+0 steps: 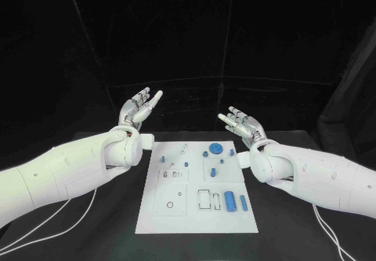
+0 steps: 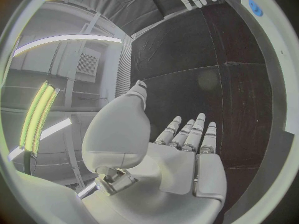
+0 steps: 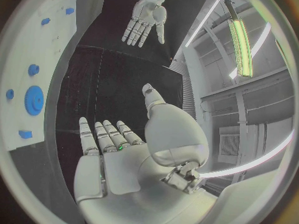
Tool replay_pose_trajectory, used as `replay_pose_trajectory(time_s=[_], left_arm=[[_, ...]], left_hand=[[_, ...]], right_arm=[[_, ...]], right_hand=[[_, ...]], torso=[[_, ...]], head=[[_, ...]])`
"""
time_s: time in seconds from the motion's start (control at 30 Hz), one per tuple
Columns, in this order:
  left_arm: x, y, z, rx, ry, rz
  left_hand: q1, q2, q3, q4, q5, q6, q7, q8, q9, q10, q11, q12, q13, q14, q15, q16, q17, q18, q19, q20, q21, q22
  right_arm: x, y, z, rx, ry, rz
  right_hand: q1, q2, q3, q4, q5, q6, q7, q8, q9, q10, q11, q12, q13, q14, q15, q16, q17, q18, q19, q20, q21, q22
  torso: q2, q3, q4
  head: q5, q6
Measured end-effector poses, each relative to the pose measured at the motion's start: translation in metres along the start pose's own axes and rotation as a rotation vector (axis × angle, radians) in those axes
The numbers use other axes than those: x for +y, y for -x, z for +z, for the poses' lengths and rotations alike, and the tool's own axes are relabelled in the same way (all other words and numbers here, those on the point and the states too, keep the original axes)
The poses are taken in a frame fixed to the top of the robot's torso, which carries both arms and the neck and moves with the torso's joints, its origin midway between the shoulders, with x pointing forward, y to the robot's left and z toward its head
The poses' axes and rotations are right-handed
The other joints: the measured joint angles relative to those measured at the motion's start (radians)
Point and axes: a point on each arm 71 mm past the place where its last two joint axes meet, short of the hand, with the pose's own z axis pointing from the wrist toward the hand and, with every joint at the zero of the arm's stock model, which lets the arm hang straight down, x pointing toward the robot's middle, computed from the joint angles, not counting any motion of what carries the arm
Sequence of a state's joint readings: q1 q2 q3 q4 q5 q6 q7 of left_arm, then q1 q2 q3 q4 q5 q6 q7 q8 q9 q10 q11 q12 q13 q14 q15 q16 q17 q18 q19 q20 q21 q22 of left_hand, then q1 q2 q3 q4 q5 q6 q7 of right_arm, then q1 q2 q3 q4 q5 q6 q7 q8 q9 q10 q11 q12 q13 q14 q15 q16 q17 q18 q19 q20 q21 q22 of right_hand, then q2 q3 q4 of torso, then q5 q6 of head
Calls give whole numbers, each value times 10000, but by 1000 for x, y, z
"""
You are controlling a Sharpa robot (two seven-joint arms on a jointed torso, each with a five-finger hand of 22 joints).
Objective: Assemble the parts on the task board
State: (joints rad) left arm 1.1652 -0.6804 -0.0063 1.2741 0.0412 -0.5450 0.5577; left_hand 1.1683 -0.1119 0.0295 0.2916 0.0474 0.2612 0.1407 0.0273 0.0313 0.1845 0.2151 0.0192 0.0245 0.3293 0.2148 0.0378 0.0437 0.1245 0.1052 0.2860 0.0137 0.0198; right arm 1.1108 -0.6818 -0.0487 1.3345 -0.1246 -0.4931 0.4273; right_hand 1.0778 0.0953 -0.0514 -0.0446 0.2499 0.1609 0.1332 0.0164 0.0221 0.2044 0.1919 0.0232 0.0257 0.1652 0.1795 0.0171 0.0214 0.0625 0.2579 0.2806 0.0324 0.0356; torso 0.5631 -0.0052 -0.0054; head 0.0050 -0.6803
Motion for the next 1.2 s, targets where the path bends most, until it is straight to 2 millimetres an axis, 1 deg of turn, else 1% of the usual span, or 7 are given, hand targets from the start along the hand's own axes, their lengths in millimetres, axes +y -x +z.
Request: replay_pose_trajectory(time_s=[0.17, 0.3, 0.47, 0.57, 0.7, 0.87, 1.2], left_arm=[[-2, -1, 3, 304, -196, -249], [-2, 4, 2, 396, -242, -322], [-3, 20, 1, 291, -239, -297], [-4, 20, -1, 461, -233, -404], [-6, 23, -5, 701, -252, -489], [-10, 23, -11, 1075, -297, -541], [-21, 10, -31, 2104, -358, -838]], left_hand=[[38, -6, 12, 13, 0, 58, 16, 0, 5, 54, 53, 0, 4, 122, 26, 0, 20, 0, 6, 6, 36, 11], [100, 56, 12, 12, -1, 356, 27, 46, 37, 297, 245, 51, 45, 587, 84, 160, 95, 2, 164, 85, 104, 60], [448, 403, 130, -50, -1, 2068, 120, 455, 234, 2777, 453, 625, 303, 3186, 246, 956, 474, 0, 1718, 86, 716, 384], [705, 661, 173, -136, 32, 3981, 305, 898, 427, 5390, 293, 1299, 526, 4488, 28, 1423, 625, 94, 3852, 50, 1535, 787], [958, 914, 95, -442, 32, 5915, 675, 1367, 579, 6910, -48, 1712, 553, 5801, -377, 1822, 720, 473, 5714, -4, 2192, 1029], [1216, 1061, -96, -849, 32, 6738, 878, 1394, 485, 8065, -370, 1775, 484, 6893, -706, 1887, 731, 467, 6857, -216, 2305, 963], [1438, 1210, -262, -1265, 31, 7056, 735, 1179, 353, 8750, -574, 1781, 517, 7466, -929, 1960, 859, 464, 7521, -423, 2283, 783]], right_arm=[[-1, -2, 7, 876, -37, -198], [-1, 6, 11, 1046, 85, -773], [5, 31, 16, 713, 607, -2063], [11, 29, 19, 900, 978, -2689], [21, 29, 21, 1161, 1493, -3590], [36, 30, 24, 1485, 2074, -4745], [60, 15, 29, 2786, 2917, -8266]], right_hand=[[645, 51, 56, -381, 41, 704, 36, 157, 83, 950, 209, 171, 96, 1010, 217, 230, 109, -1, 663, 86, 209, 100], [1244, 79, 181, -808, 41, 2245, 145, 482, 249, 3038, 336, 585, 260, 3121, 296, 681, 272, 388, 2078, 79, 640, 306], [1785, 99, 344, -1302, 41, 4290, 321, 846, 404, 5134, 245, 939, 336, 5299, 157, 1085, 371, 705, 3552, 75, 1145, 490], [2052, 104, 480, -1608, -8, 5356, 488, 959, 442, 6091, 133, 1013, 339, 6333, 21, 1221, 388, 856, 4304, 28, 1420, 562], [2364, 129, 750, -1952, -293, 6357, 654, 999, 442, 7036, -27, 1013, 344, 7363, -168, 1240, 407, 1013, 5115, -100, 1723, 619], [2568, 51, 1064, -2266, -491, 7246, 826, 999, 441, 7962, -210, 921, 344, 8396, -414, 1278, 430, 1012, 5937, -318, 2041, 659], [2717, -202, 1603, -2409, -545, 8351, 582, 877, 447, 9348, -595, 652, 364, 10321, -1001, 1423, 652, 1010, 7494, -986, 3264, 1144]], torso=[[2, 0, -2], [9, -1, -3], [42, -4, -10], [91, -4, -9], [176, 0, 11], [329, 0, 64], [722, -29, 219]], head=[[0, -1], [-26, -46], [-82, -88], [-107, -75], [-141, -52], [-213, 28], [-367, 274]])
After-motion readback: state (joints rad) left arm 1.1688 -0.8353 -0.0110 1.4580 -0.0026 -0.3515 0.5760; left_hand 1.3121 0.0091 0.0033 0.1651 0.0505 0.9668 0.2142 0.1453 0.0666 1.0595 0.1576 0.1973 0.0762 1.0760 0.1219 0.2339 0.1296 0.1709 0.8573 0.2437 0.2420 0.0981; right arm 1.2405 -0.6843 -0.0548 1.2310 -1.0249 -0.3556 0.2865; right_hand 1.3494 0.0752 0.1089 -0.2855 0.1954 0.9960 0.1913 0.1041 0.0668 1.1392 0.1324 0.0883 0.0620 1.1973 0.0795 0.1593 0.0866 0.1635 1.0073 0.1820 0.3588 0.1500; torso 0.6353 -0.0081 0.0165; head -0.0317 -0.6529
